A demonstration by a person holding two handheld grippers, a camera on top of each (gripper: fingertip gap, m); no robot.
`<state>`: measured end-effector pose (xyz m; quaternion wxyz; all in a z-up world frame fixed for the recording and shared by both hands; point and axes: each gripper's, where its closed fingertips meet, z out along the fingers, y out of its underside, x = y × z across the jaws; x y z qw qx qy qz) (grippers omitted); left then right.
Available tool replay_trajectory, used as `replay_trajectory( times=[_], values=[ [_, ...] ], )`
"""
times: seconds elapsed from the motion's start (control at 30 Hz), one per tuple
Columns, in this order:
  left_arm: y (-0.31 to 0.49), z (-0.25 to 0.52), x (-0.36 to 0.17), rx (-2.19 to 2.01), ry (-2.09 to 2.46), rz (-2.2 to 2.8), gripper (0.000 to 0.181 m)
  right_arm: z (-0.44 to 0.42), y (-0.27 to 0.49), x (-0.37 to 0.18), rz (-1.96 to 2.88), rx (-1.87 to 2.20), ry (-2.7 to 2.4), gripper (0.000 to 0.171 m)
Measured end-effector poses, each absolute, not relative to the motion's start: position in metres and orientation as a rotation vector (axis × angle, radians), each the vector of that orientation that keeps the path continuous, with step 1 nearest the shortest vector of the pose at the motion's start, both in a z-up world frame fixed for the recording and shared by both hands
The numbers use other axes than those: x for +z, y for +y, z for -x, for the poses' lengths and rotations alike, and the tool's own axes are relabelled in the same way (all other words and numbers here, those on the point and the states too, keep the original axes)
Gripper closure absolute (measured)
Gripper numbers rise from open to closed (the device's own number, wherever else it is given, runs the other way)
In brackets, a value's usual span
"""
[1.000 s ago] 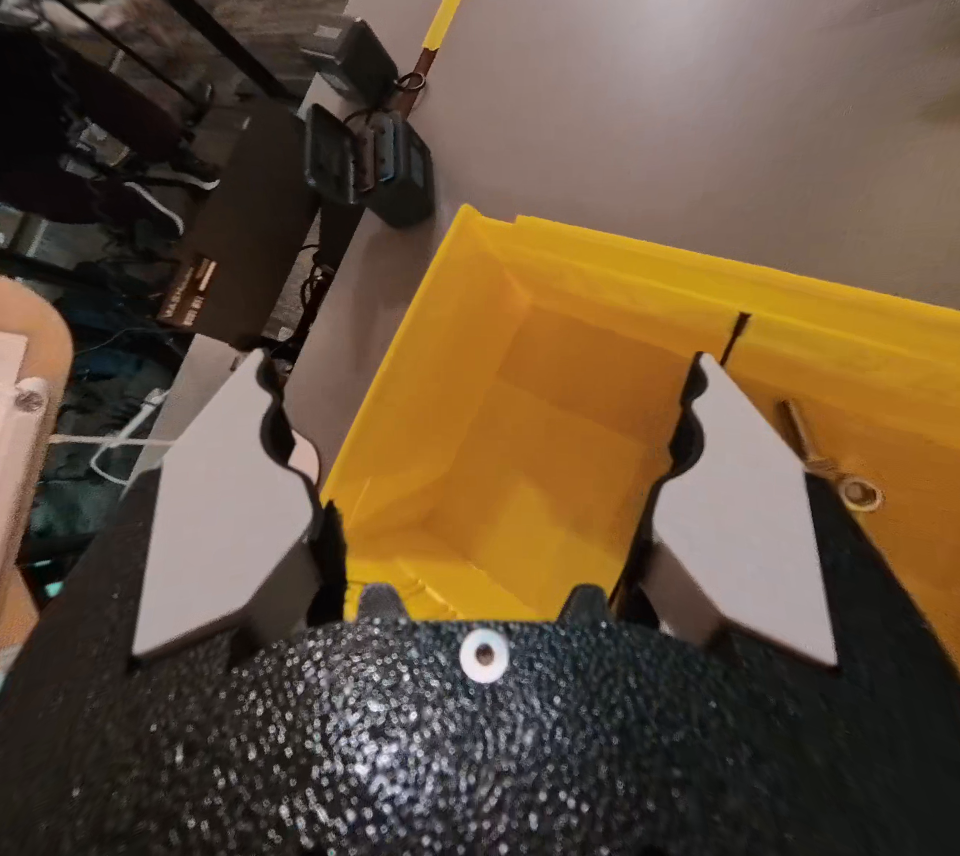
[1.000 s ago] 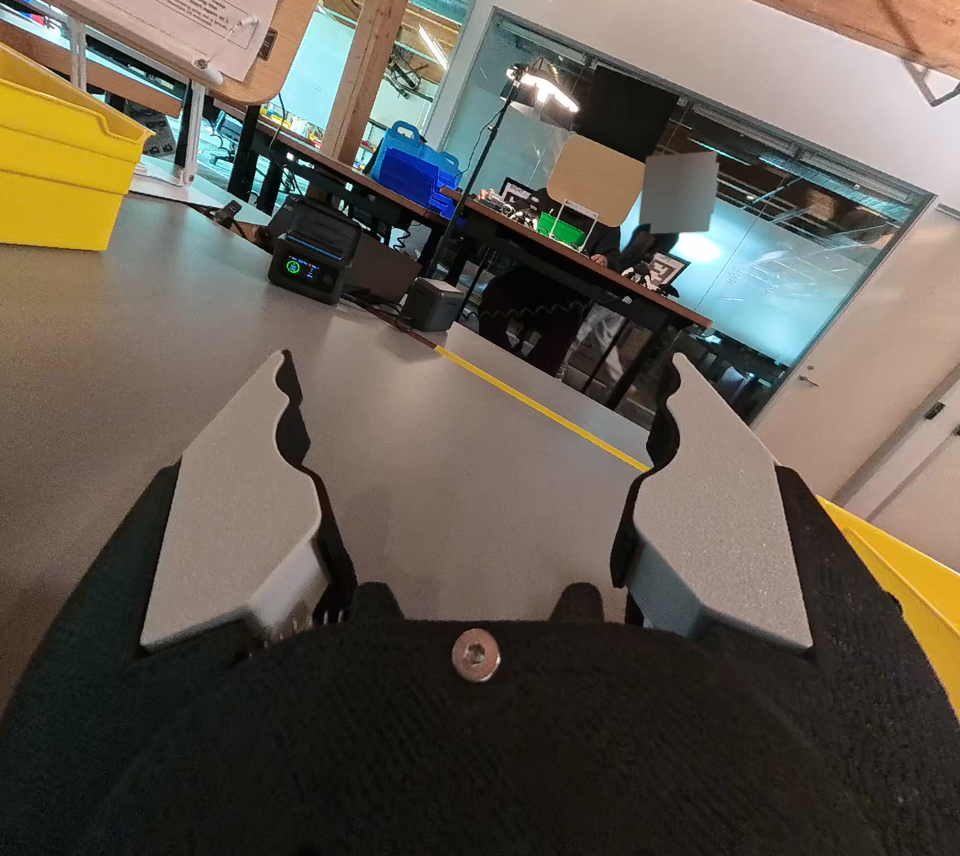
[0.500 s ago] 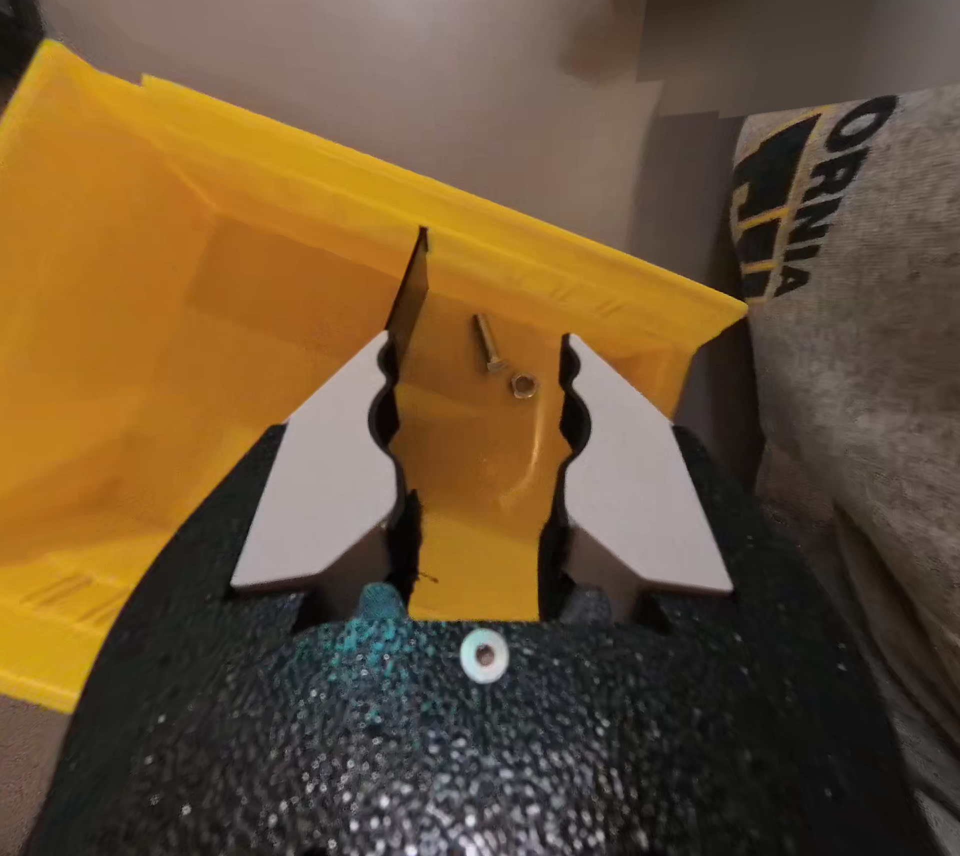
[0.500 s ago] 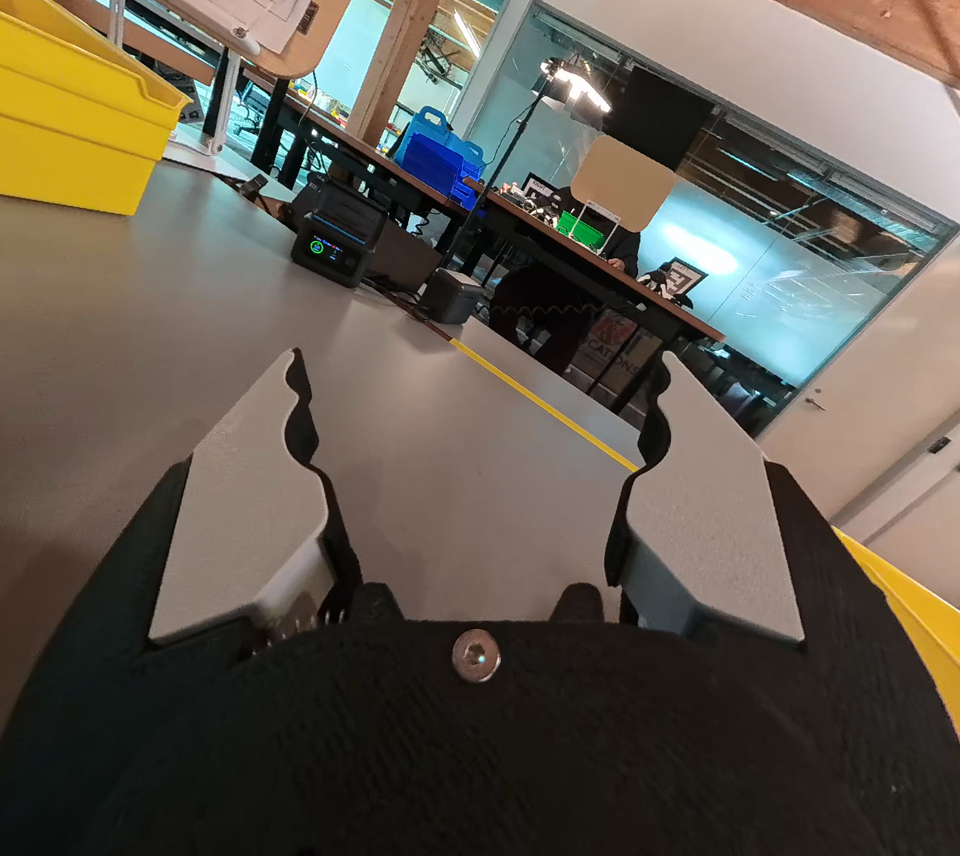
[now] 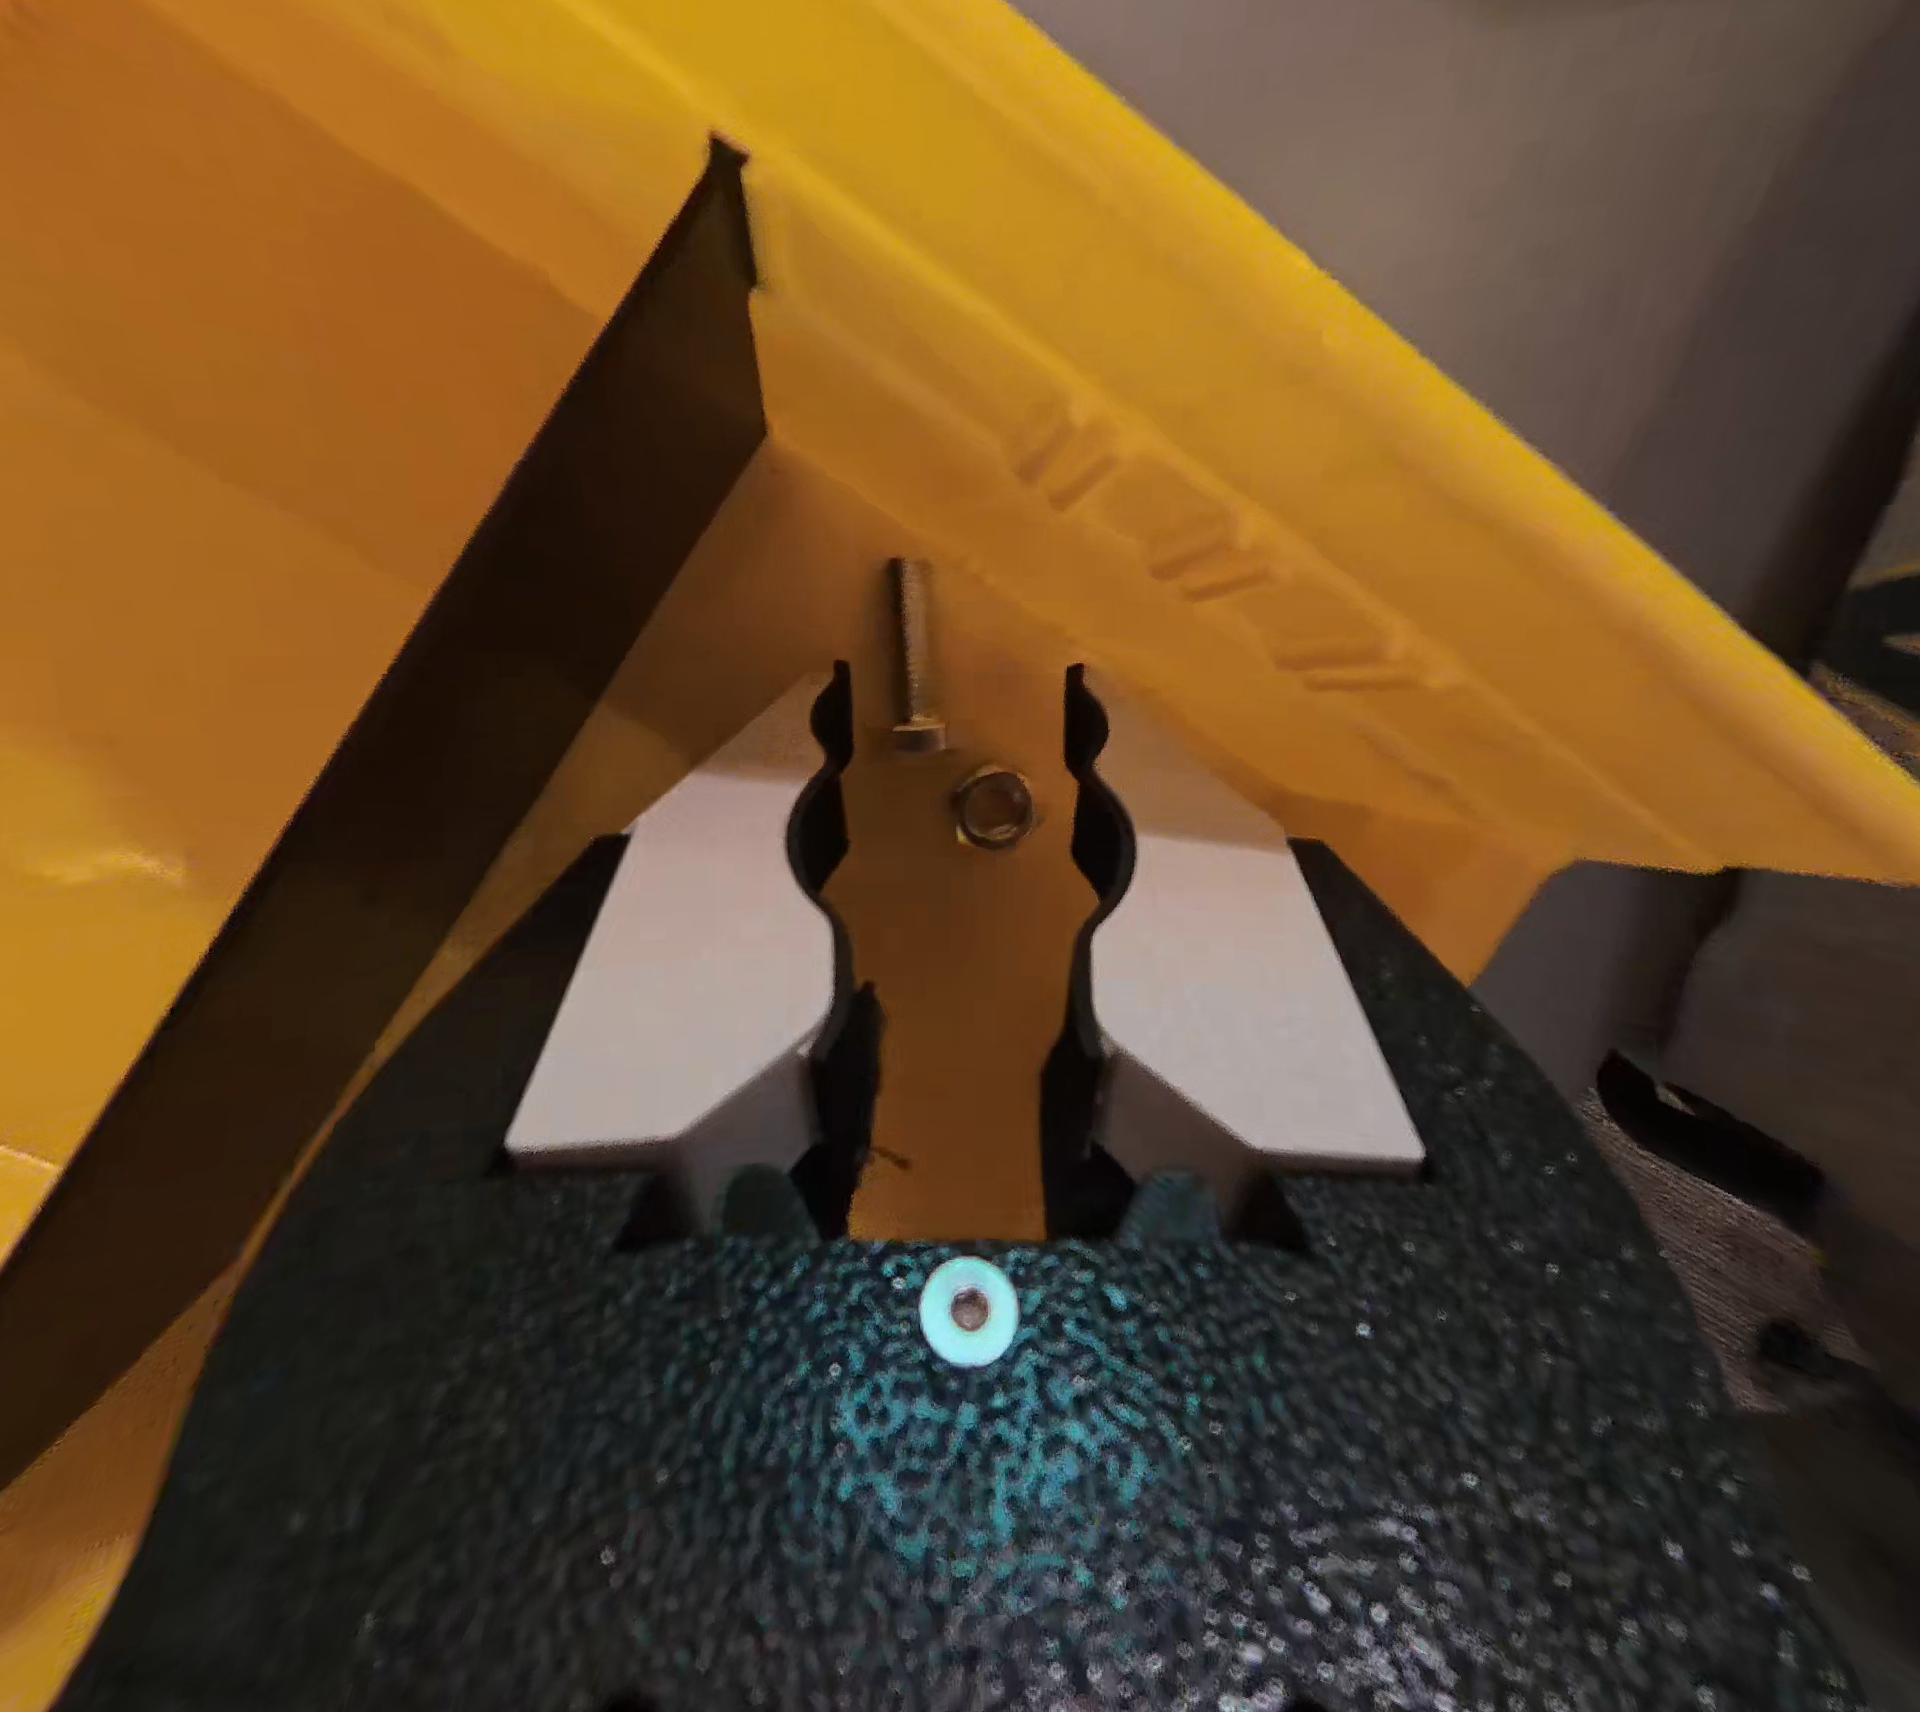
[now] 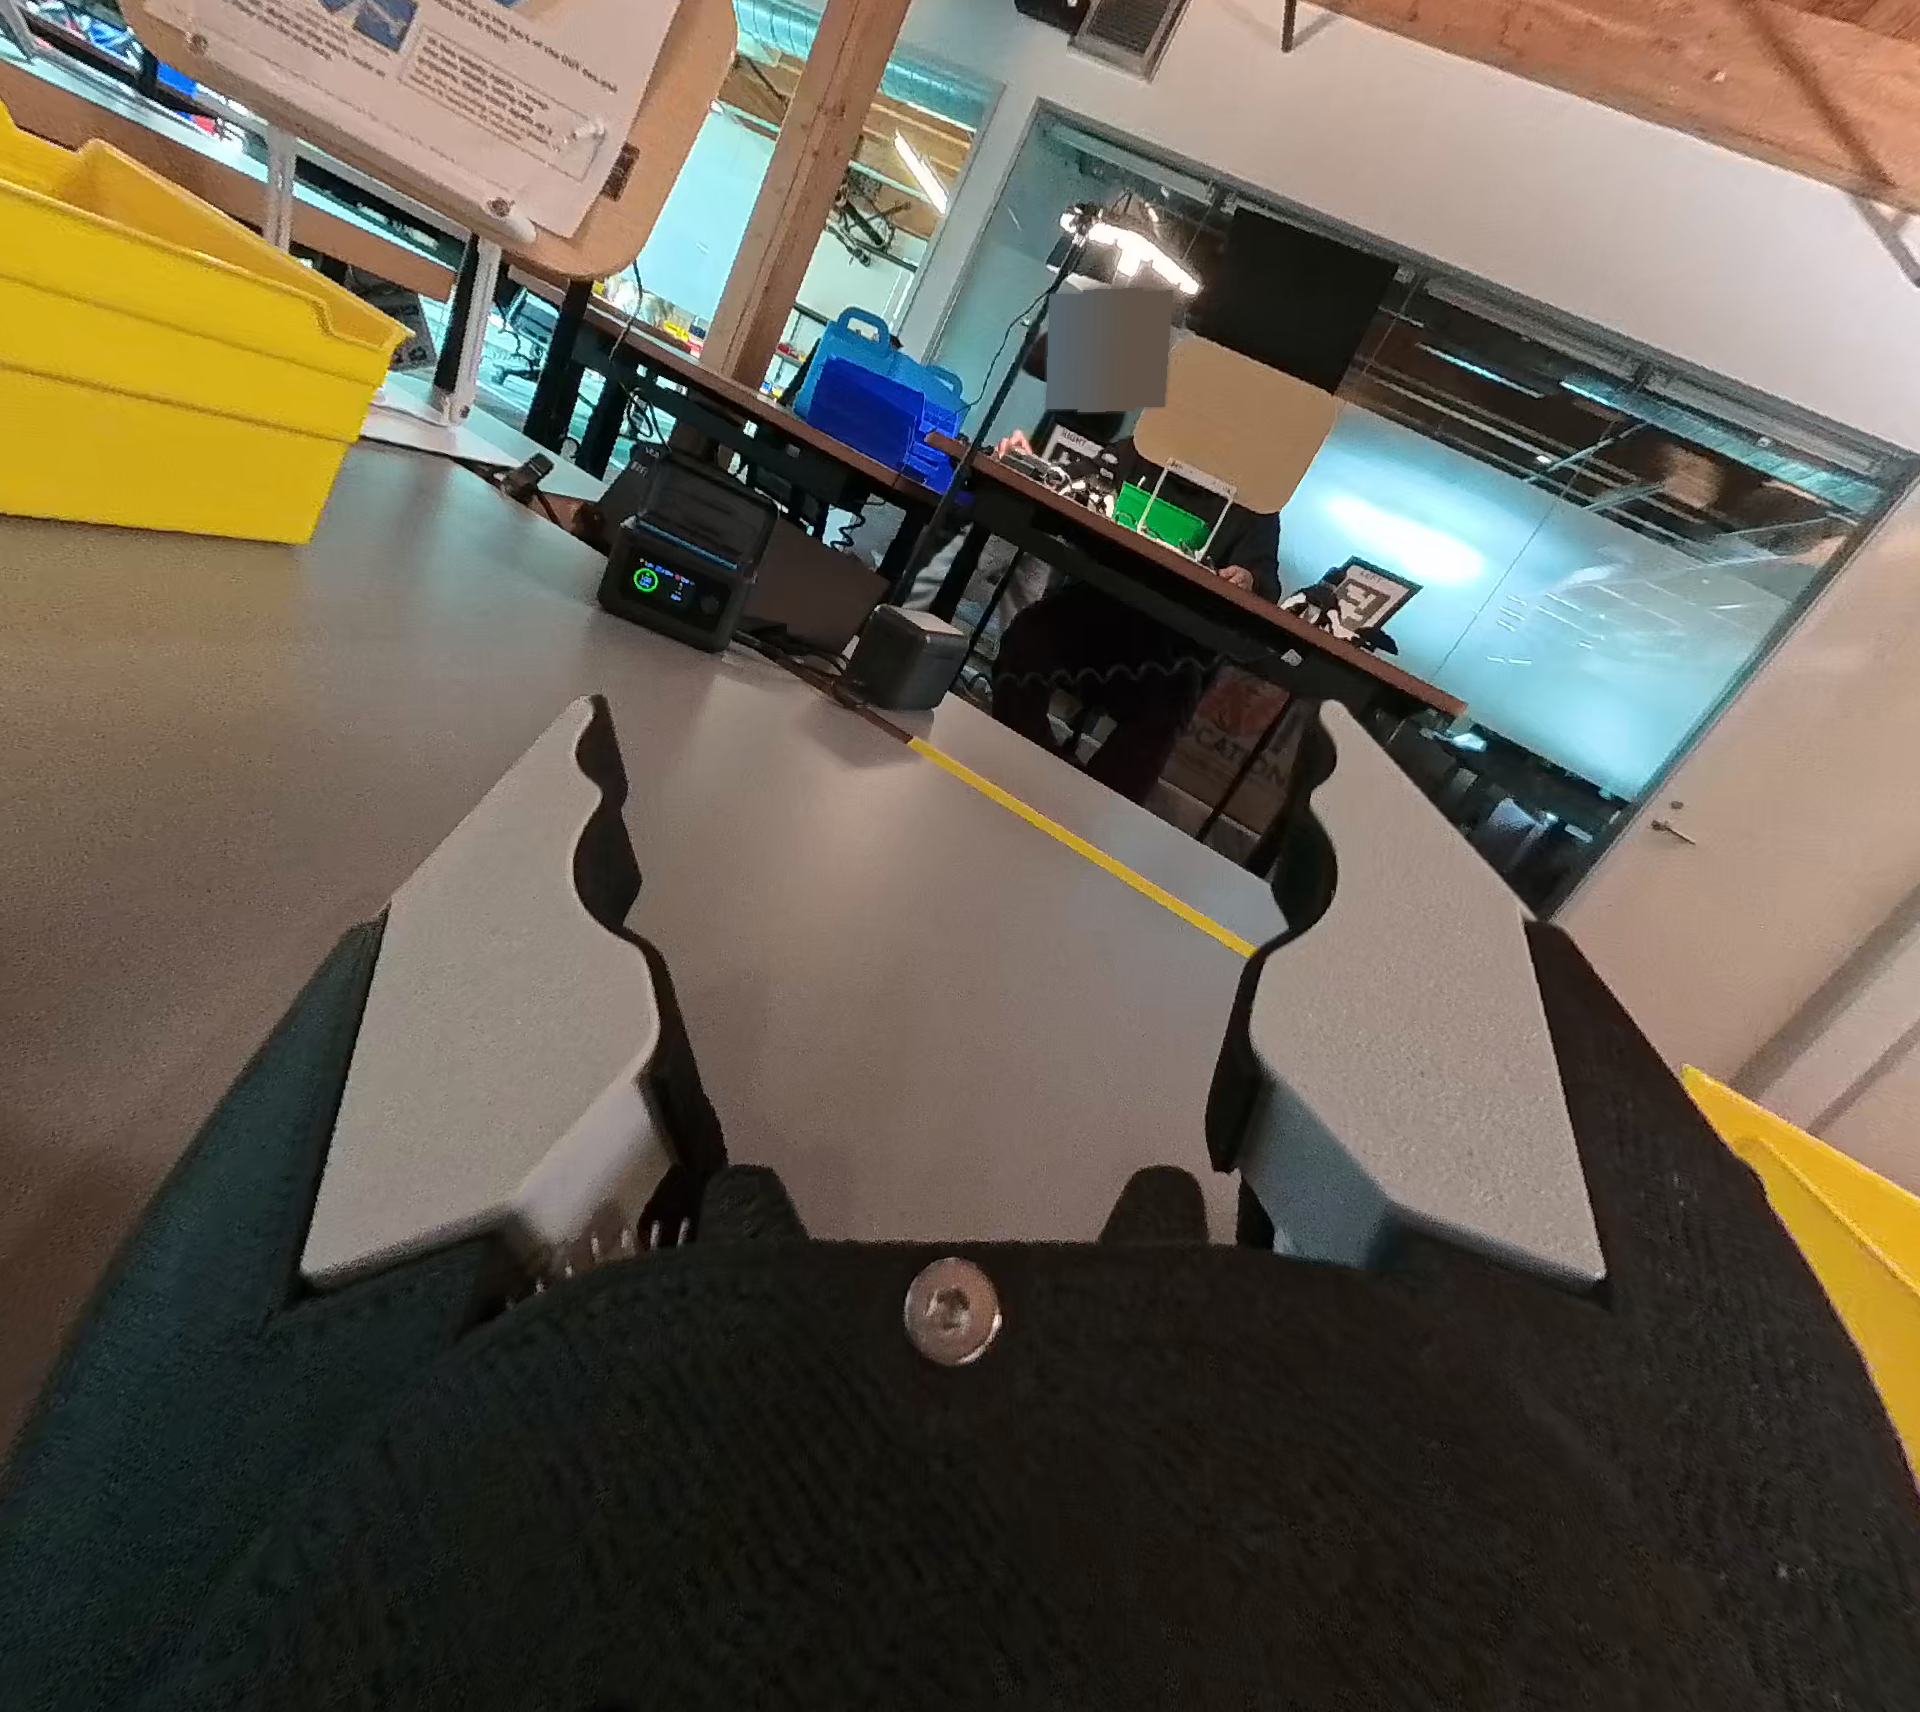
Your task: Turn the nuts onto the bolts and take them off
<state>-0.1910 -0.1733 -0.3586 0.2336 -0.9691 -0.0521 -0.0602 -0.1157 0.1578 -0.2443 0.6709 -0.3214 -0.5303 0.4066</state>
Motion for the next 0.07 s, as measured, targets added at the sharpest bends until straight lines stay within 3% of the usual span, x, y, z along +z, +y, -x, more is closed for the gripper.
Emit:
replay_trajectory(
  times=[0.03,0.07],
  values=[
    [-0.1735,0.1902,-0.3622,-0.168,-0.158,2.670,0.143,0.1149,0.1573,-0.2432,0.719,0.920,-1.190,0.045],
    [-0.1719,0.1912,-0.3619,-0.156,-0.171,2.653,0.156,0.1140,0.1567,-0.2420,0.713,0.925,-1.186,0.045]
  ],
)
